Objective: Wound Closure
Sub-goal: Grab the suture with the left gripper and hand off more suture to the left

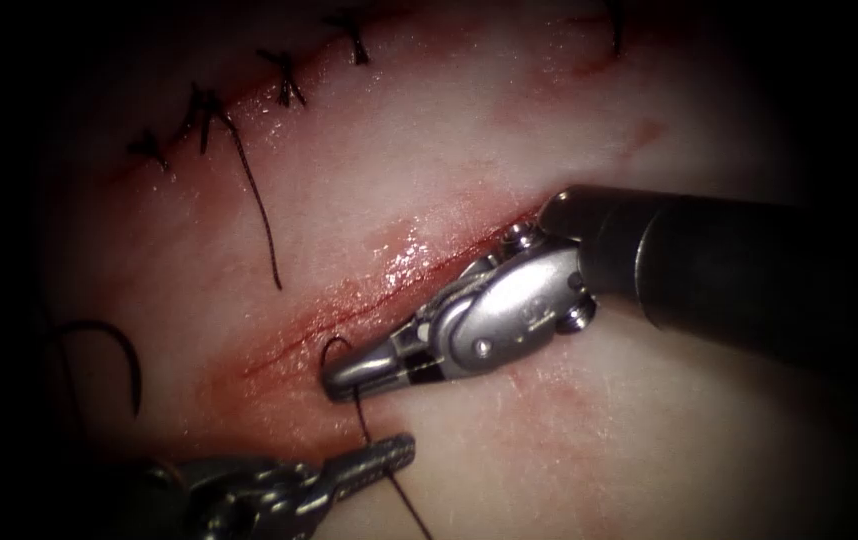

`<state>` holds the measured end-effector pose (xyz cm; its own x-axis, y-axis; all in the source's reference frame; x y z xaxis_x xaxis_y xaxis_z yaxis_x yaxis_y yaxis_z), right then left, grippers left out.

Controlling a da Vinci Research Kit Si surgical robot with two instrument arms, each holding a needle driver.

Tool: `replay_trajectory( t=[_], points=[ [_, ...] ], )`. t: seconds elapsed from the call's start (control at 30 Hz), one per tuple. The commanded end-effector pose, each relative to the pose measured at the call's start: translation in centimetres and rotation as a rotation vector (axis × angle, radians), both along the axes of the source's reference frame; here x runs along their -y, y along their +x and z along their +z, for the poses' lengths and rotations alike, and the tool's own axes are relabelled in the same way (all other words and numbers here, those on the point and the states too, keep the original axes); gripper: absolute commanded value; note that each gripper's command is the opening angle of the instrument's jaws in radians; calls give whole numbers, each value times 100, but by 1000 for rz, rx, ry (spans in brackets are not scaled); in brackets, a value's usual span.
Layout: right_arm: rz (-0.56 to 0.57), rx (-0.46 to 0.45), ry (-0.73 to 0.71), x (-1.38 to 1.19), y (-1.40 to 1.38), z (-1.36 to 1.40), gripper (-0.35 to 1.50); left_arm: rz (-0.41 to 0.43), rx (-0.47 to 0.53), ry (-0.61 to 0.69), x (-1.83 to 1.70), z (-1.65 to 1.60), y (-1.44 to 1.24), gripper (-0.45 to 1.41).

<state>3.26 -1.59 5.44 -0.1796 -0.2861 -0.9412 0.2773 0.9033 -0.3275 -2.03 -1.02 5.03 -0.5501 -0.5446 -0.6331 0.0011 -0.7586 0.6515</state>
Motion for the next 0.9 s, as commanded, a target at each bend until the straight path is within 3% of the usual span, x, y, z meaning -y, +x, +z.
replay_trajectory(
  t=[0.03, 0.1, 0.13, 0.17, 0.23, 0.27, 0.4, 0.53, 0.7, 0.9],
  points=[
    [1, 0, 2, -9, 13, 8, -35, 1, 1, -2, -4, 4, -5, -45],
    [1, 18, 28, -10, 12, 9, -35, -2, 3, 2, -4, 3, -5, -45],
    [4, 21, 33, -12, 11, 10, -35, -5, 5, 7, -4, 3, -5, -33],
    [4, 32, 49, -14, 9, 13, -35, -5, 5, 8, -3, 3, -5, 4],
    [7, 37, 55, -18, 7, 16, -35, -19, 15, 11, -3, 2, -5, 44],
    [9, 51, 83, -20, 5, 19, -35, -50, 34, -3, -3, 2, -6, 78],
    [14, 58, 102, -25, 6, 23, -35, -107, 65, -44, 0, 3, -10, 109],
    [31, 63, 133, -36, 9, 28, -35, -109, 67, -60, 11, 4, -23, 119],
    [37, 67, 155, -46, 15, 35, -35, -91, 78, -70, 20, 7, -30, 119],
    [37, 73, 194, -59, 19, 47, -35, -66, 97, -83, 20, 6, -31, 104]
  ],
)
